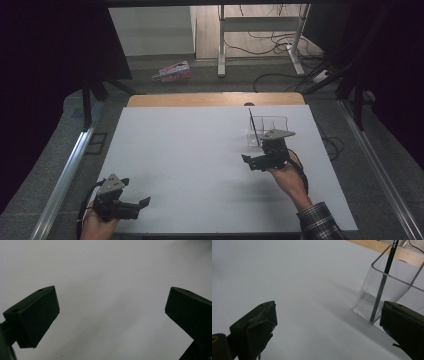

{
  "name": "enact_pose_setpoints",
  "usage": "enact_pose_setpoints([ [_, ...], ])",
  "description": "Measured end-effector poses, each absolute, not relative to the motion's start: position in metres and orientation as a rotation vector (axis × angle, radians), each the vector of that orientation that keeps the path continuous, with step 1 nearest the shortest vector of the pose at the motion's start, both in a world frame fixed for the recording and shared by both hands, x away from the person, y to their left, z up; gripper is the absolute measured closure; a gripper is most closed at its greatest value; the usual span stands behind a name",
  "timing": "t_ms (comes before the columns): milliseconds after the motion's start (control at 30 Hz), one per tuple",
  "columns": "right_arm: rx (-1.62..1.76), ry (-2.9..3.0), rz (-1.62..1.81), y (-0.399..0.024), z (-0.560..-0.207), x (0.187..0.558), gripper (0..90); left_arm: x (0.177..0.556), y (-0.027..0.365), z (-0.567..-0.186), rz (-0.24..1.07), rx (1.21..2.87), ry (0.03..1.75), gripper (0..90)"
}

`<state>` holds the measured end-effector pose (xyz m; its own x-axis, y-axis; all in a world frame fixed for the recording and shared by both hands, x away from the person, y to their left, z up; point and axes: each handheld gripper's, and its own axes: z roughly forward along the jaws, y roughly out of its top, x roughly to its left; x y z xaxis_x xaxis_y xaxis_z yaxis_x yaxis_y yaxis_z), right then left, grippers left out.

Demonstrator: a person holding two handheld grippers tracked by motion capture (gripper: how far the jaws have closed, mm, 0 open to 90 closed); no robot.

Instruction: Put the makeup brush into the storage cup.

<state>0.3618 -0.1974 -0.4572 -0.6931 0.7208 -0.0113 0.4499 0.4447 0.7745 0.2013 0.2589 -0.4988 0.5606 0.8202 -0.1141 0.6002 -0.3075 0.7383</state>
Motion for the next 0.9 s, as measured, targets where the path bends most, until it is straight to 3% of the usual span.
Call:
enact_pose_setpoints([
  [900, 0.982, 2.375, 1.113, -0.205, -0.455, 0.334, 1.5, 0.201, 0.259, -0.499, 0.381, 2.032, 1.137, 0.0],
])
